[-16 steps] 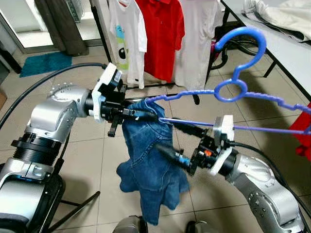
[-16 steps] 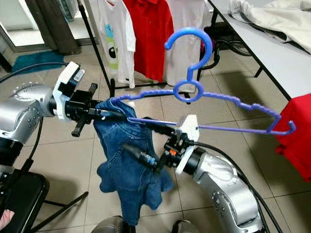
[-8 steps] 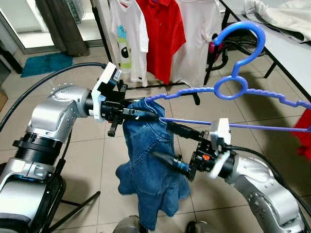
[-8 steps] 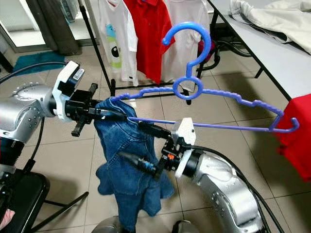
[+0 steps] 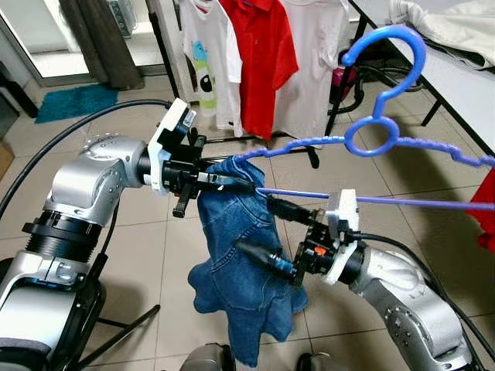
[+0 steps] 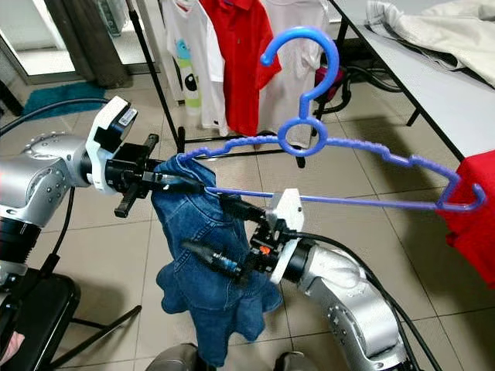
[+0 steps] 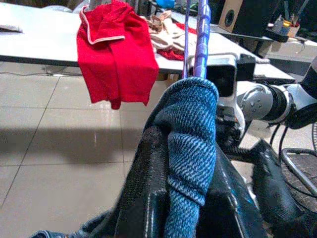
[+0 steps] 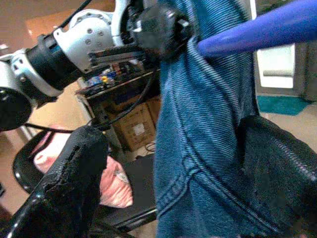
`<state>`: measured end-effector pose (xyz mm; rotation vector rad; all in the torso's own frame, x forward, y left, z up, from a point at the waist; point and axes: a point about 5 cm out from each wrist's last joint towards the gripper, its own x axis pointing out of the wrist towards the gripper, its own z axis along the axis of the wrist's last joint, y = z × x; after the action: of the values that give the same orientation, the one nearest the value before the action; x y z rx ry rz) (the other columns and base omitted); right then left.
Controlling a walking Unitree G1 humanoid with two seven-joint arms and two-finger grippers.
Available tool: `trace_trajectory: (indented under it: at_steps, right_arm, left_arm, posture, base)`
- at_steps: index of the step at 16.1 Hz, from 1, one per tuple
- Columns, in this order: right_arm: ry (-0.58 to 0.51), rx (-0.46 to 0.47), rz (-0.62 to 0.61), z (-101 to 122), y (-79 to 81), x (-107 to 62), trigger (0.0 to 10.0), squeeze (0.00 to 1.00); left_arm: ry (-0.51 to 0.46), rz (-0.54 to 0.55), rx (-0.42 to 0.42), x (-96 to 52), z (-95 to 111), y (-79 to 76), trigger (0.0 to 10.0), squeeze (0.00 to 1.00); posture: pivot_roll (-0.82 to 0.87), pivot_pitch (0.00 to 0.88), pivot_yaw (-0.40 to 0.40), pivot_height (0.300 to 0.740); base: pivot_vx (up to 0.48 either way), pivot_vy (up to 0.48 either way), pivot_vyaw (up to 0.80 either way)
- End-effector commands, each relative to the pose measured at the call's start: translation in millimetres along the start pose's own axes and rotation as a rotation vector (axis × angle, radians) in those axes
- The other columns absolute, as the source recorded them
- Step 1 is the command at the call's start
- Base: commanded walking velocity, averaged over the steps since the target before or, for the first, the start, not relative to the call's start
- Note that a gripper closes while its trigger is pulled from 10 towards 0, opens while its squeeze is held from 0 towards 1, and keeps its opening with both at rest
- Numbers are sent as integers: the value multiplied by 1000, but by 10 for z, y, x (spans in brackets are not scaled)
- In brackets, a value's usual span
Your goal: Hang hanger
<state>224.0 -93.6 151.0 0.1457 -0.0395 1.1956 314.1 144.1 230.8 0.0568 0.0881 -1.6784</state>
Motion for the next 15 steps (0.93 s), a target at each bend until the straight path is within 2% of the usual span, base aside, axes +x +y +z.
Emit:
trace_trajectory:
  at_steps: [1, 5, 6, 7, 8, 15]
  right_arm:
    - [16, 16, 89, -16, 91, 36, 10000, 0]
    - [77, 26, 146, -88, 142, 3, 10000, 0]
    - [119, 23, 170, -159, 155, -31, 7882, 0]
    - [133, 24, 178, -186, 158, -41, 7333, 0]
    - [173, 19, 196, -254, 160, -61, 6196, 0]
    - [304, 63, 234, -545, 146, -206, 5451, 0]
  left_arm:
    - [-33, 10, 89, -34, 220, 21, 0, 0]
    - [-35, 30, 102, -70, 254, 49, 0, 0]
    - [-39, 39, 111, -92, 294, 62, 0, 0]
    - [-42, 42, 116, -98, 310, 66, 0, 0]
    - [-46, 46, 132, -106, 351, 77, 0, 0]
    - [-49, 54, 183, -169, 525, 110, 0, 0]
  posture:
    - [47, 107, 102, 740]
    - [47, 105, 100, 740]
    - [48, 104, 99, 740]
    - [49, 104, 99, 740]
    - [50, 103, 99, 740]
    - [60, 100, 92, 740]
  base:
    - [0, 0, 0]
    - [0, 0, 0]
    - [0, 0, 0]
    - [0, 0, 0]
    - [0, 0, 0]
    - [0, 0, 0]
